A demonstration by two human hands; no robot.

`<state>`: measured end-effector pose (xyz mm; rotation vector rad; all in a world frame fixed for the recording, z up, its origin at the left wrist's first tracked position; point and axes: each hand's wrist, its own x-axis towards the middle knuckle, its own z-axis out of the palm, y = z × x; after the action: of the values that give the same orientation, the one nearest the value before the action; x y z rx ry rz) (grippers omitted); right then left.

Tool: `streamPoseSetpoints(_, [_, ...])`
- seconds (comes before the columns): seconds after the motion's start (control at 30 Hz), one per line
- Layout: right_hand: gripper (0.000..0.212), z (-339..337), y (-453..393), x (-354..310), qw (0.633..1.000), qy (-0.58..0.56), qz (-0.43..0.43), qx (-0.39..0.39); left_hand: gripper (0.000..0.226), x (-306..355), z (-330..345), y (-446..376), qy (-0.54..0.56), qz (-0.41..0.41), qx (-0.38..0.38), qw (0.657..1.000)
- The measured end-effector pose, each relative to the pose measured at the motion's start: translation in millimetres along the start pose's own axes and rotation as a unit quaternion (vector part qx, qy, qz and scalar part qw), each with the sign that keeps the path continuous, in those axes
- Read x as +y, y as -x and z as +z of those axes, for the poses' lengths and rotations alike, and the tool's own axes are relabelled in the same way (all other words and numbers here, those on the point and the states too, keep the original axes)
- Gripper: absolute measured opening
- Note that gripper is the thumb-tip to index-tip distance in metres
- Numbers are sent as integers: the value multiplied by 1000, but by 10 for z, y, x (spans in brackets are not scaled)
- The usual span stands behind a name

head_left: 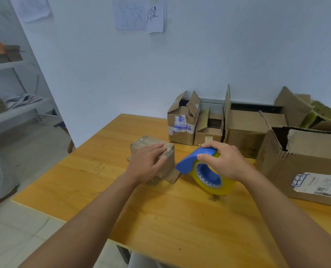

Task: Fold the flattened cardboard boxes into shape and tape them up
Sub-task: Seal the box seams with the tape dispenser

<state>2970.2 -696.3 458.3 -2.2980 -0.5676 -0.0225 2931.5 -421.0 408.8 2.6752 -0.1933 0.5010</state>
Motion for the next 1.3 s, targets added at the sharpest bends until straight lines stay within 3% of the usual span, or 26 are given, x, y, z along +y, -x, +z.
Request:
streamPoseSetpoints(0.13, [35,60,88,149,993,-57,13,107,35,73,110,-73,-9,-10,72,997])
streamPoseSetpoints(0.23, [33,181,127,190,984,-94,15,152,24,19,74,-85,-26,21,61,998])
streamPoseSetpoints(0.37, [40,381,160,229,974,-120,21,193,22,-15,0,-83,5,12,40,999])
streamPoseSetpoints(0.63, [49,560,157,294,971,-88,18,221,12,77,111,-118,-9,-1,99,995])
streamPoseSetpoints(0.8, [43,575,160,297,971,-65,6,229,26,136,195,-101,-23,-35,104,994])
streamPoseSetpoints(1.13, [44,570,238,277,966,-94,5,240,19,111,6,91,-9,50,61,997])
streamPoseSetpoints(1.23, [44,570,246,264,965,-101,6,241,38,109,-31,82,-22,8,22,999])
streamPoseSetpoints(1.3, [44,573,258,266,964,-101,3,244,44,89,-40,66,-56,23,13,998])
